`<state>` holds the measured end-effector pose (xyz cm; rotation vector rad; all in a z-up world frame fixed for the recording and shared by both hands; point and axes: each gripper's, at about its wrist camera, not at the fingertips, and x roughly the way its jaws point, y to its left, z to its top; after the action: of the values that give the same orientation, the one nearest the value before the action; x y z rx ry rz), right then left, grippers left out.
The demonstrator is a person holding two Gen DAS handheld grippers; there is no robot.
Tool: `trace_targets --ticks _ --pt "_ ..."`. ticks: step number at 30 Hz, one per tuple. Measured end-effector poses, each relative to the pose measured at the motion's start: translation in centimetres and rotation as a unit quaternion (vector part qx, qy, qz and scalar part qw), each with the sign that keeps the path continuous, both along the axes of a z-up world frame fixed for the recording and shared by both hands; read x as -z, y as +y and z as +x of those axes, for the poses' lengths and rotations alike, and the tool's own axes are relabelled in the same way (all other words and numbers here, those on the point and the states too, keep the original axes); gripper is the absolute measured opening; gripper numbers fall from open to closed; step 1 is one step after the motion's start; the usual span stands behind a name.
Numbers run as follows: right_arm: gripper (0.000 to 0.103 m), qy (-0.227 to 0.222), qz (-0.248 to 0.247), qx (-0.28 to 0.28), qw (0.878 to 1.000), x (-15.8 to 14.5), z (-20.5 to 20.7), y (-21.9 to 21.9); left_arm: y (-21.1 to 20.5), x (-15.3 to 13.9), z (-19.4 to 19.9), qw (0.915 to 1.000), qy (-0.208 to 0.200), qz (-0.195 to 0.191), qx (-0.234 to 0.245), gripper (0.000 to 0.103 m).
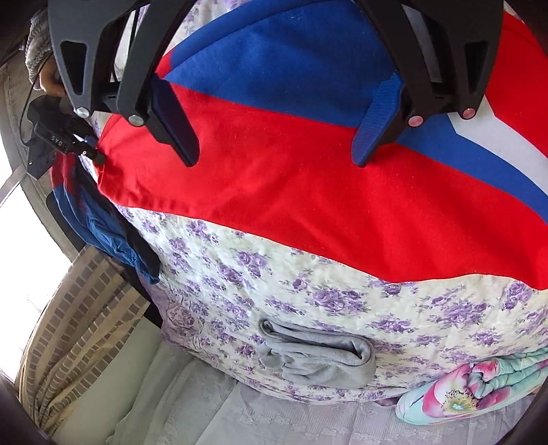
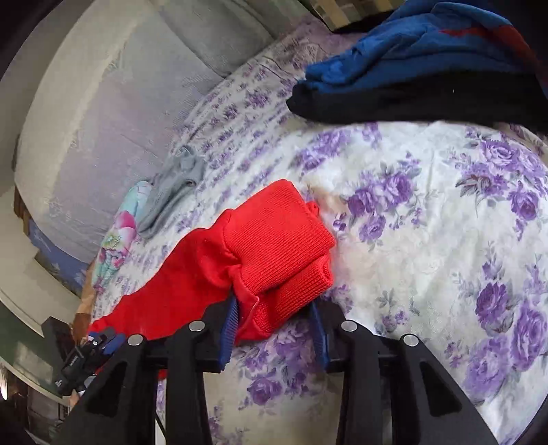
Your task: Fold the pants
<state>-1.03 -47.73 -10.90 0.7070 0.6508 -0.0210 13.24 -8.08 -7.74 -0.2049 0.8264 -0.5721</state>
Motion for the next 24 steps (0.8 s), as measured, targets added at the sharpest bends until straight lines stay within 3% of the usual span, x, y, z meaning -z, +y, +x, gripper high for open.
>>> trace_targets --ticks 2,5,7,12,14,15,17,19,20,23,24 --pt "0.05 -0.01 -0.04 0.022 0.999 -2.1 -1.2 0.2 -0.2 0.0 0.0 1.0 -0.001 0.007 -0.001 0.088" --pt "0.054 -0.036 -0.15 0.093 0.984 -5.8 -3.5 0.2 0.2 0.1 0.1 1.0 0.002 0.0 -0.002 0.089" --pt "0.055 -0.061 -0.186 0.104 0.975 -7.3 -4.3 0.7 0.2 0.2 0.0 1.0 0.002 0.0 -0.003 0.089" --pt "0.049 -0.09 -0.191 -0.058 0.976 -7.4 -0.7 7.3 1.0 -0.3 -0.6 0.9994 -0.01 0.011 -0.031 0.089" --pt "0.049 -0.081 -0.199 -0.105 0.971 -6.7 1.4 9.8 2.1 -0.7 -1.2 0.9969 -0.023 0.037 -0.065 0.089" --pt "0.048 -0.067 -0.203 -0.122 0.969 -6.1 2.4 10.5 2.9 -0.7 -1.3 0.9933 -0.028 0.068 -0.089 0.089" --pt "0.048 -0.016 -0.219 -0.117 0.969 -4.2 4.1 10.1 4.8 -0.2 -1.1 0.9851 -0.026 0.117 -0.123 0.088" --pt "0.023 0.006 -0.189 -0.093 0.978 -2.4 4.4 7.1 7.3 0.1 -0.8 0.9853 -0.013 0.108 -0.132 0.086" --pt "0.003 0.01 -0.168 -0.079 0.983 -2.3 4.2 5.8 8.4 0.0 -0.9 0.9842 -0.011 0.104 -0.142 0.084" --pt "0.01 -0.015 -0.141 -0.066 0.988 -3.7 2.7 5.0 11.0 -1.3 -1.8 0.9764 -0.024 0.097 -0.191 0.084" --pt "0.022 -0.028 -0.149 -0.069 0.986 -4.3 2.3 5.6 11.8 -1.8 -2.2 0.9764 -0.027 0.082 -0.198 0.084"
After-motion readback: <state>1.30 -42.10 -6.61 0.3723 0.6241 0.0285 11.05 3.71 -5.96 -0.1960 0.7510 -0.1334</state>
